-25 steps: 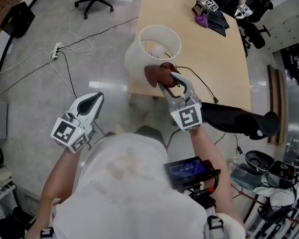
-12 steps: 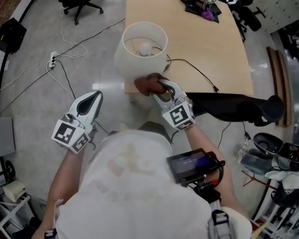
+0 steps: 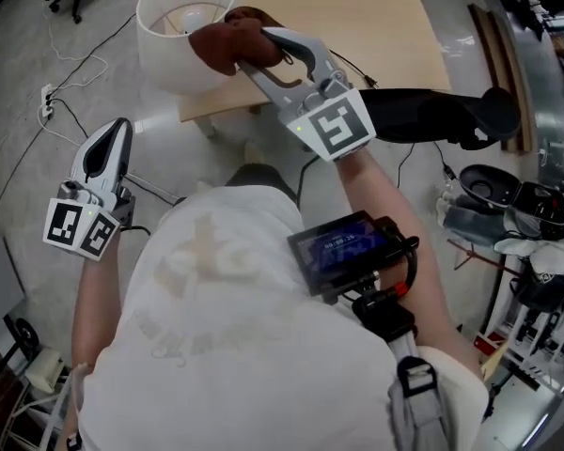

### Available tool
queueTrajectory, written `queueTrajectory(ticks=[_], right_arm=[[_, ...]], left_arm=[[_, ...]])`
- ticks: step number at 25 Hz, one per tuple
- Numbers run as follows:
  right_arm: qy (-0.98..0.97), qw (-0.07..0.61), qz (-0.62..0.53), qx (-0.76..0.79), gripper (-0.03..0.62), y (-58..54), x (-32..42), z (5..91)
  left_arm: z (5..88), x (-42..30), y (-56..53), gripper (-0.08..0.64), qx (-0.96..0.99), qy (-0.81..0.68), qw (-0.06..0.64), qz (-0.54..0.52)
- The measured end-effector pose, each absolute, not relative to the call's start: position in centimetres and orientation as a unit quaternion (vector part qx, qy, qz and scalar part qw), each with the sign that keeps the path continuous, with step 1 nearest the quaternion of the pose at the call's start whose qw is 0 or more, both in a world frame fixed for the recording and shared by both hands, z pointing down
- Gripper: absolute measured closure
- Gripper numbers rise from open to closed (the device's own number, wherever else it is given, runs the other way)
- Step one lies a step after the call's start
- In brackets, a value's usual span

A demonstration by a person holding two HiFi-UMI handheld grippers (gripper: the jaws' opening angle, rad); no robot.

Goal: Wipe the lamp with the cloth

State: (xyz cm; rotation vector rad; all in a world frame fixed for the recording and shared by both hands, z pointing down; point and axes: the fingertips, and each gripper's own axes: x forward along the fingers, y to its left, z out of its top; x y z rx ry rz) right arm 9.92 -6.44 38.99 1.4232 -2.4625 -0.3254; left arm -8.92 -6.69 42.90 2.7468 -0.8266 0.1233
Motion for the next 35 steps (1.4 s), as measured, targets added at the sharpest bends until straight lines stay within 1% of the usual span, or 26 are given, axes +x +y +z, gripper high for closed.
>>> queueTrajectory(ticks=[4,6,11,17,22,26,30,32,35], right_arm=[[-0.851,0.077,-0.121,0.506,0.417,-8.3,12.1,36.1],[-0.852,0.056,-0.119,0.507,0.417,-8.8,12.7,35.8],[-0.859,0.096,-0.114,0.49,0.417,-10.4,12.1,39.1],[-0.871,0.1,-0.068,0.476,0.417,-9.8,11.7,42.9],[-0.876,0.111,-0.003,0.469,0.416,-8.8,11.7,48.3],[-0.876,0.138,0.057,0.459,0.414,-8.1,12.7,53.5],[-0.87,0.165,0.101,0.454,0.413,-7.9,14.1,56.8],[-0.863,0.153,0.12,0.467,0.413,-8.1,15.6,57.0],[-0.855,0.093,0.141,0.49,0.414,-8.9,18.0,54.8]], left_arm=[[42.6,-6.9,-6.9,0.558,0.948,-0.287,0.134,0.038],[42.5,-6.0,-7.0,0.558,0.948,-0.288,0.132,0.035],[42.0,-5.1,-8.0,0.558,0.946,-0.296,0.128,0.036],[42.1,-5.1,-9.1,0.558,0.94,-0.309,0.134,0.044],[42.5,-5.6,-9.6,0.558,0.936,-0.32,0.137,0.055],[42.6,-5.6,-10.2,0.558,0.932,-0.331,0.138,0.06],[42.5,-5.7,-11.0,0.558,0.927,-0.344,0.139,0.059],[42.3,-5.6,-11.5,0.558,0.925,-0.351,0.135,0.057],[41.7,-5.3,-11.9,0.558,0.922,-0.363,0.128,0.051]])
